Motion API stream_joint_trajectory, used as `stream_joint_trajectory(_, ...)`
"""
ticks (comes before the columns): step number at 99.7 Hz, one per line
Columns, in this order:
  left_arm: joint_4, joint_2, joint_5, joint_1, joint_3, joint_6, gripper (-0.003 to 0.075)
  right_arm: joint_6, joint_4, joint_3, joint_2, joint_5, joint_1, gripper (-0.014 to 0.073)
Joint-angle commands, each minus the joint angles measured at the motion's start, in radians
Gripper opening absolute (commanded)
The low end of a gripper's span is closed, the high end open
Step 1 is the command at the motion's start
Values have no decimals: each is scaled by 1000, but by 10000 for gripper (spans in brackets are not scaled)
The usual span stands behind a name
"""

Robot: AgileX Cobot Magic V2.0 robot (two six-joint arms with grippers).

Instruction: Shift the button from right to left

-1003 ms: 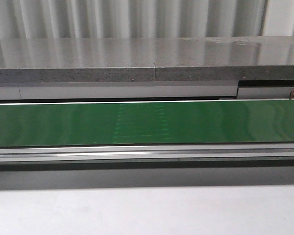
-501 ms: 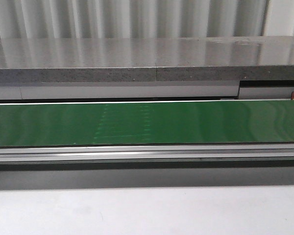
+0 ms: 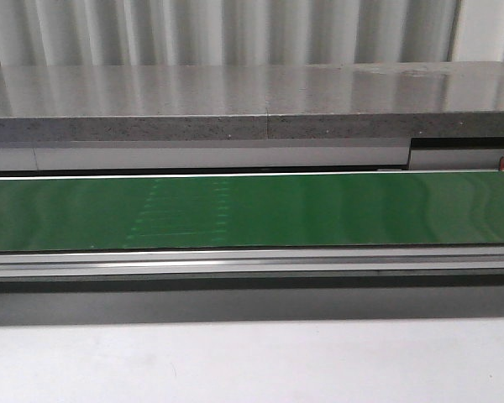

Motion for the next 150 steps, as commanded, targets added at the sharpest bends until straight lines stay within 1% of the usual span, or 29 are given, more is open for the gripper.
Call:
stream_joint_trajectory(1, -9, -35, -83, 2, 24, -11, -20, 0, 10, -85, 51, 8, 1, 552)
stream_joint_trajectory(5, -9, -35, -83, 2, 24, -11, -20, 0, 12, -113, 85, 29, -1, 601)
stream_joint_trajectory(9, -9, -35, -83, 2, 24, -11, -20, 0, 12, -142, 117, 52, -1, 621)
stream_joint_trajectory(18, -9, -35, -83, 2, 24, -11, -20, 0, 9, -201, 184, 88, -8, 612)
stream_joint_trajectory(25, -9, -35, -83, 2, 24, -11, -20, 0, 11, -241, 230, 104, -40, 612)
stream_joint_trajectory(42, -9, -35, -83, 2, 24, -11, -20, 0, 22, -315, 338, 122, -169, 612)
stream_joint_trajectory(68, -9, -35, -83, 2, 24, -11, -20, 0, 27, -371, 486, 135, -378, 612)
stream_joint_trajectory(85, -9, -35, -83, 2, 24, -11, -20, -2, 21, -374, 558, 124, -470, 612)
stream_joint_trajectory(96, -9, -35, -83, 2, 24, -11, -20, -23, 21, -374, 598, 108, -499, 612)
stream_joint_trajectory(113, -9, -35, -83, 2, 24, -11, -20, -93, 28, -378, 652, 99, -504, 612)
stream_joint_trajectory(150, -9, -35, -83, 2, 24, -11, -20, -119, 29, -414, 777, 91, -504, 612)
